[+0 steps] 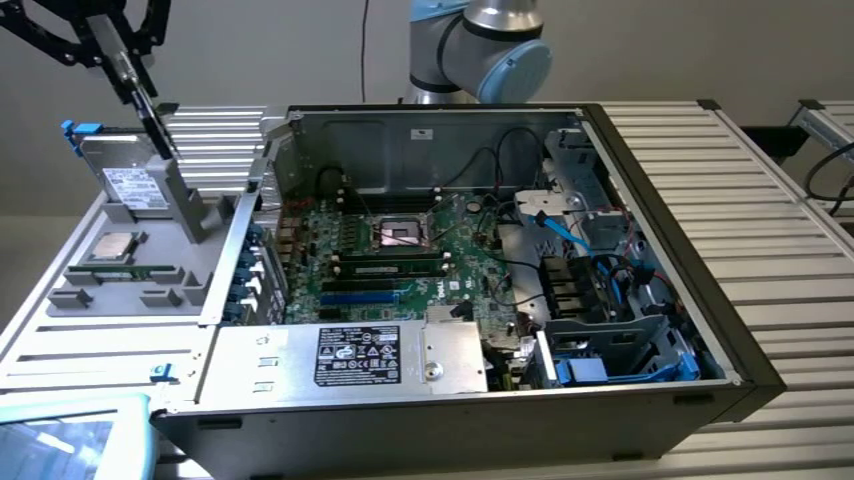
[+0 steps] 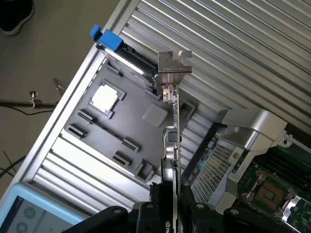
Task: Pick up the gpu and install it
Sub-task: 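Pick up the gpu and move the gpu toward the slot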
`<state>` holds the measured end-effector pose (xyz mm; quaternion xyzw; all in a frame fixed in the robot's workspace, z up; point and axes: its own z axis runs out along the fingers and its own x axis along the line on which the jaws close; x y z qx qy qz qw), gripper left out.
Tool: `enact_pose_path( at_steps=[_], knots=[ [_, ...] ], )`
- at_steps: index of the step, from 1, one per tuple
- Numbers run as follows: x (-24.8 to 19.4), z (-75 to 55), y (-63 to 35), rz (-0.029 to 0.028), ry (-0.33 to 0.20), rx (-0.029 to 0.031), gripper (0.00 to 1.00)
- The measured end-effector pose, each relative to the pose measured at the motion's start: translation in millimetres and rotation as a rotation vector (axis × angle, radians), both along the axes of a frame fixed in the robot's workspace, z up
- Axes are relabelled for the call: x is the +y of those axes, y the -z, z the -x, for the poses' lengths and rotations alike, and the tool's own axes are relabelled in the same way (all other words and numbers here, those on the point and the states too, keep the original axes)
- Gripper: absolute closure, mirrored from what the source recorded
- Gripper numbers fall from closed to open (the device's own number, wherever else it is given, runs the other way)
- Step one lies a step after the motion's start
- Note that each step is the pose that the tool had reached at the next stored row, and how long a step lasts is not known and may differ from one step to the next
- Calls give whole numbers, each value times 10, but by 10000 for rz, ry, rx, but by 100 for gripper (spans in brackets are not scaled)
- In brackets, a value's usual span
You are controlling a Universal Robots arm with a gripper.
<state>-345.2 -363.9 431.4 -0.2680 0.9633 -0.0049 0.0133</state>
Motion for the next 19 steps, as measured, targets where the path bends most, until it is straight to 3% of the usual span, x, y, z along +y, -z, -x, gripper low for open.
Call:
enact_pose_path(
  at_steps=[10, 19],
  knots=[
    [0, 0, 0, -60, -1729, 19, 73],
    [0, 0, 0, -76, -3276, 29, 73]
  ],
)
